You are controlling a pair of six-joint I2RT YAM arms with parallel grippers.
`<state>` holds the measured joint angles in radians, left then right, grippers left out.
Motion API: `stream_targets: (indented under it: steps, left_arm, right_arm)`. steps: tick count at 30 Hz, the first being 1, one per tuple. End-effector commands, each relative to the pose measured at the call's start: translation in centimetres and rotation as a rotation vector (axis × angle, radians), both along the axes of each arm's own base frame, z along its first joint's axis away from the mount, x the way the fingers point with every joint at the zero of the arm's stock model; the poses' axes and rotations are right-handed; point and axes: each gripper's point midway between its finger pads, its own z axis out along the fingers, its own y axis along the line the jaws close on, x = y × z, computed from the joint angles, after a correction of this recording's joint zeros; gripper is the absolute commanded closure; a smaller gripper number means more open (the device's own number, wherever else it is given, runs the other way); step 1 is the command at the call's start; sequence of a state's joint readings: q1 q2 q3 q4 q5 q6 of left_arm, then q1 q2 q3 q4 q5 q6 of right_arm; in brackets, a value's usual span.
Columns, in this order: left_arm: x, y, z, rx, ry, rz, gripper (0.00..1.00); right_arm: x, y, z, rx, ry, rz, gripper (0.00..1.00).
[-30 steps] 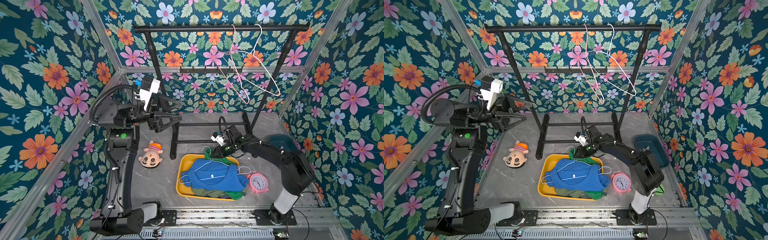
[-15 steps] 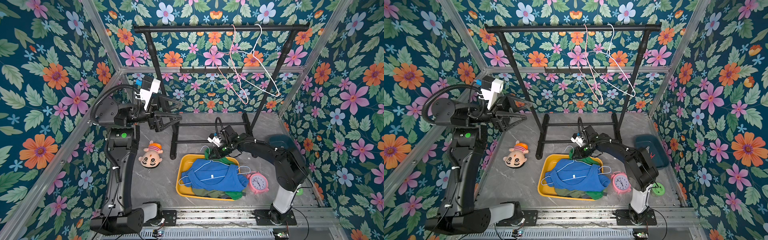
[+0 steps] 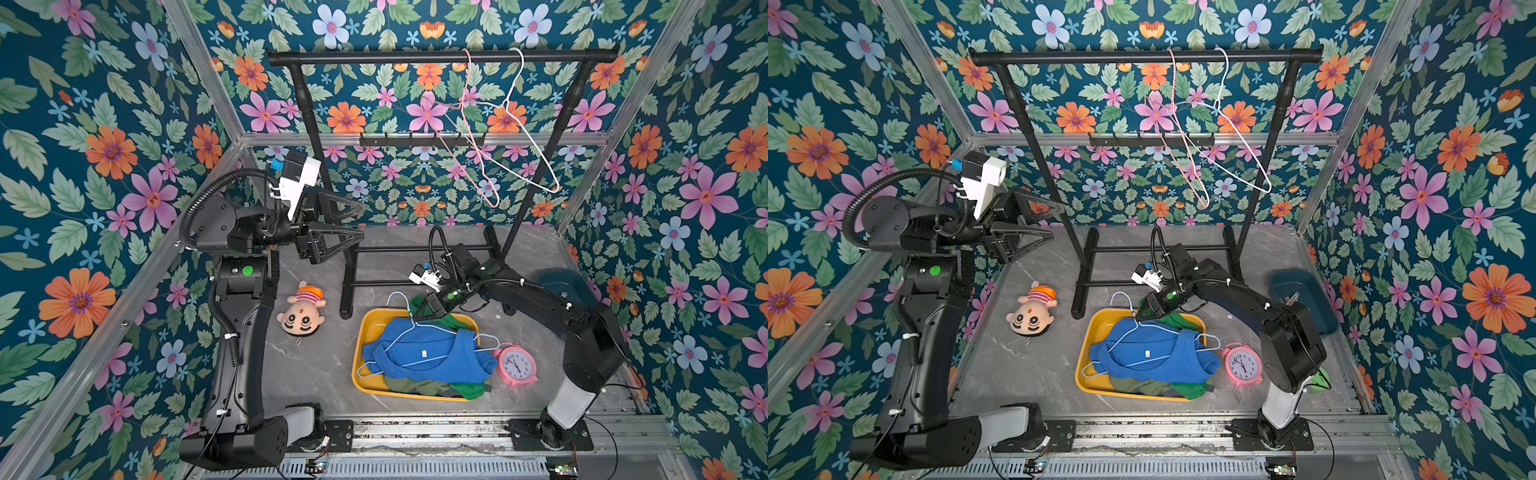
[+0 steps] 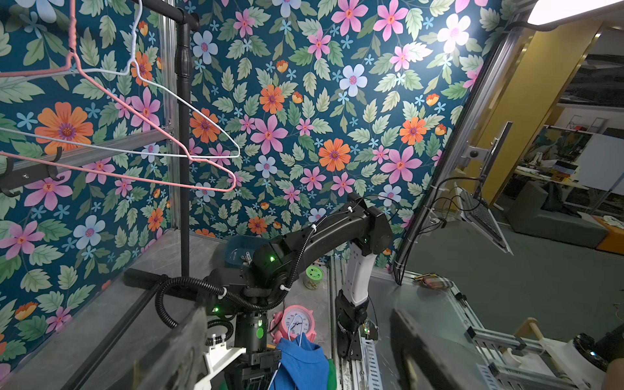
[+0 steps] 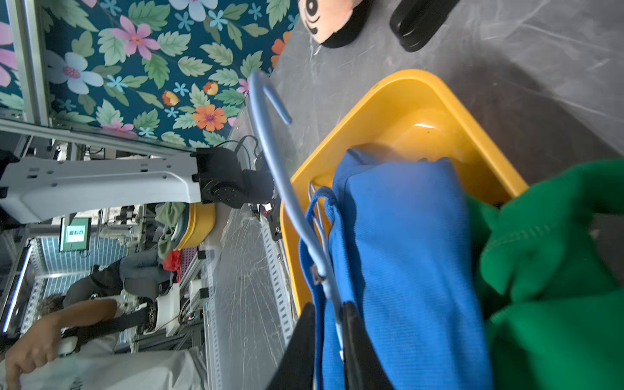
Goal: Remove the clothespins securing tank tops to the hanger
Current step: Pick up the hanger from the basket.
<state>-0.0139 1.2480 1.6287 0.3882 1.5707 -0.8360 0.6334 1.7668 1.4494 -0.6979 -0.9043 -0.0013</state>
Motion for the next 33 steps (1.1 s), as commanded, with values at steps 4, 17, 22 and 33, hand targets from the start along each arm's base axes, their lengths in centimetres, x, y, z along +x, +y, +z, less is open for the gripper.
stream_targets:
  steps: [4,17,22,33]
  left_arm:
    - [-1.0,0.0,0.0,0.027,-0.027,-0.031,0.13]
    - [-0.7,0.0,0.1,0.024,-0.028,-0.027,0.12]
    - [-0.9,0.0,0.3,0.023,-0.035,-0.027,0.12]
    - [-0.9,0.3,0.7,0.000,-0.042,0.015,0.13]
  right_arm:
    - [-2.7,0.1,-0.8,-0.062,0.048,0.111,0.77]
    - [-3.7,1.9,-1.1,-0.061,0.009,0.161,0.73]
    - [-3.7,3.0,-1.8,-0.073,-0.016,0.177,0.78]
    - [-2.2,1.5,0.5,-0.095,-0.266,0.107,1.00]
